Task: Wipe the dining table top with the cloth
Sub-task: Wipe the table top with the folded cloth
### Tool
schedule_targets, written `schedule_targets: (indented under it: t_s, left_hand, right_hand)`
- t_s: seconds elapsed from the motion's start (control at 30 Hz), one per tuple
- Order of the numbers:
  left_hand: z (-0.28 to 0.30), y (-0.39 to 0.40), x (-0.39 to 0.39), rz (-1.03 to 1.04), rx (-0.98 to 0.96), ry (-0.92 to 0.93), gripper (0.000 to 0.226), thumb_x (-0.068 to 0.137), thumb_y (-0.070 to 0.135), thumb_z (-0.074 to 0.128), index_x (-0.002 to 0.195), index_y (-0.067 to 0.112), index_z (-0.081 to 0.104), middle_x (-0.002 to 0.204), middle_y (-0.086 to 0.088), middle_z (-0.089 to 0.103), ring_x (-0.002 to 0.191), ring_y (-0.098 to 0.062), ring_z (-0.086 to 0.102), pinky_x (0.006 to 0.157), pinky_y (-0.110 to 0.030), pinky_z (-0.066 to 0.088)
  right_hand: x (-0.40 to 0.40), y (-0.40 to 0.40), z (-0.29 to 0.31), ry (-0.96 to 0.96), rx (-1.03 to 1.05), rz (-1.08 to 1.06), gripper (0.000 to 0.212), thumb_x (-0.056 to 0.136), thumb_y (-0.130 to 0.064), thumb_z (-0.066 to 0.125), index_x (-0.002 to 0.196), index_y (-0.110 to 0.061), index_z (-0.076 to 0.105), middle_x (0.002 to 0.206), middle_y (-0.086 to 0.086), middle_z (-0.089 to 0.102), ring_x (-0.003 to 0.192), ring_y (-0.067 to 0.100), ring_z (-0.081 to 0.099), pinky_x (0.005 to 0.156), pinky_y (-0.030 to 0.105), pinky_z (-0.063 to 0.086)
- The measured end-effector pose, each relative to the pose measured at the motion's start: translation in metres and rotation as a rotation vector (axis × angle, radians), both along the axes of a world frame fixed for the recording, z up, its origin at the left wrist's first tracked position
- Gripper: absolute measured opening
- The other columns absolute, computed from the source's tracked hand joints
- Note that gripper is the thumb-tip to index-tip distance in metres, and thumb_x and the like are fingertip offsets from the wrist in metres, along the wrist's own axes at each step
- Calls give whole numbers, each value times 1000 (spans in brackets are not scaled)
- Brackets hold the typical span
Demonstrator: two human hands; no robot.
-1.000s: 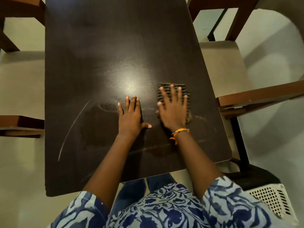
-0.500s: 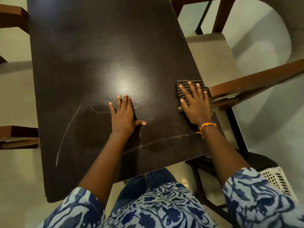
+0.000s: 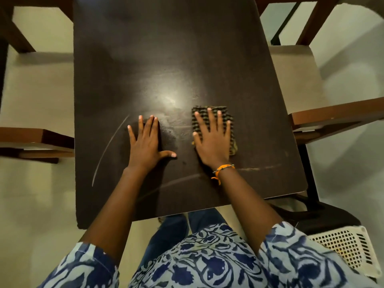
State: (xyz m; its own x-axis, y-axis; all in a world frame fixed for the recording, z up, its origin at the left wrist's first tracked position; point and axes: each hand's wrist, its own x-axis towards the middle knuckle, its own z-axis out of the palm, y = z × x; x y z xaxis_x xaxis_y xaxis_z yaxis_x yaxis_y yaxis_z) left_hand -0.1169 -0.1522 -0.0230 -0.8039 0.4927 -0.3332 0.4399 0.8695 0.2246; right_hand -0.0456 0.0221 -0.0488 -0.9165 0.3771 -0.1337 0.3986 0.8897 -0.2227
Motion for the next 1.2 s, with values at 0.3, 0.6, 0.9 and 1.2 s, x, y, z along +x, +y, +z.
schedule_targets:
  t_s: [0.3,0.6,0.9,1.2]
  left_hand:
    - [4,-26,-5,-8,-76,26,123,63,65,65,149,9,-2,159,-7,-2,144,-28,-17,112,-53,-12]
    - [3,-74,-12,26,-74,36,128,59,69,64,148,9,-5,158,-6,-5,143,-27,-19,110,-54,-16]
    - [-6,-100,-9,-20,-87,22,129,58,73,61,148,8,-4,159,-4,-5,143,-29,-19,107,-55,-19]
    - [-10,-123,-3,185,-17,31,119,66,68,60,148,7,0,158,-10,0,145,-28,-13,112,-51,-14]
  right_hand:
    - [-16,-32,0,-28,-3,394,58,93,-45,36,148,-39,16,160,-1,11,147,24,4,116,47,2]
    - [23,44,4,-28,41,-63,58,95,-40,41,148,-35,19,159,1,14,147,27,7,116,50,6]
    - [-14,-45,0,10,14,-170,58,94,-40,41,148,-33,21,159,4,12,147,30,2,115,55,3]
    - [-98,-170,1,-30,-49,294,58,95,-45,35,149,-36,14,160,2,6,147,27,-1,116,52,-2]
